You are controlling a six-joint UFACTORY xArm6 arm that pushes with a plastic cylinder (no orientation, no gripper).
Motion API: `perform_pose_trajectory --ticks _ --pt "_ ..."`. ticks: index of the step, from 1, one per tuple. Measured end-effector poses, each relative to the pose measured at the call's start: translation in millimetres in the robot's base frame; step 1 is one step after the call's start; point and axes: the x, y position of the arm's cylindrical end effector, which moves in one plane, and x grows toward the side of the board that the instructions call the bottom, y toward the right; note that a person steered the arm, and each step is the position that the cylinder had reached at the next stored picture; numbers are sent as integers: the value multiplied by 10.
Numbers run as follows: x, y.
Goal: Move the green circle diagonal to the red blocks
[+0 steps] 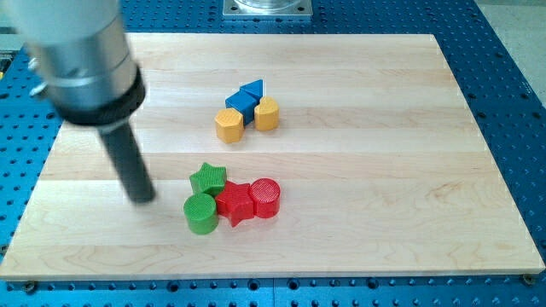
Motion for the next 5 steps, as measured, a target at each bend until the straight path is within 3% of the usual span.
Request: perform_pose_trajectory --ticks 1,3,4,5 --pt "278 499" --pt "-380 1637" --pt "-867 2037" --pt "-1043 2321"
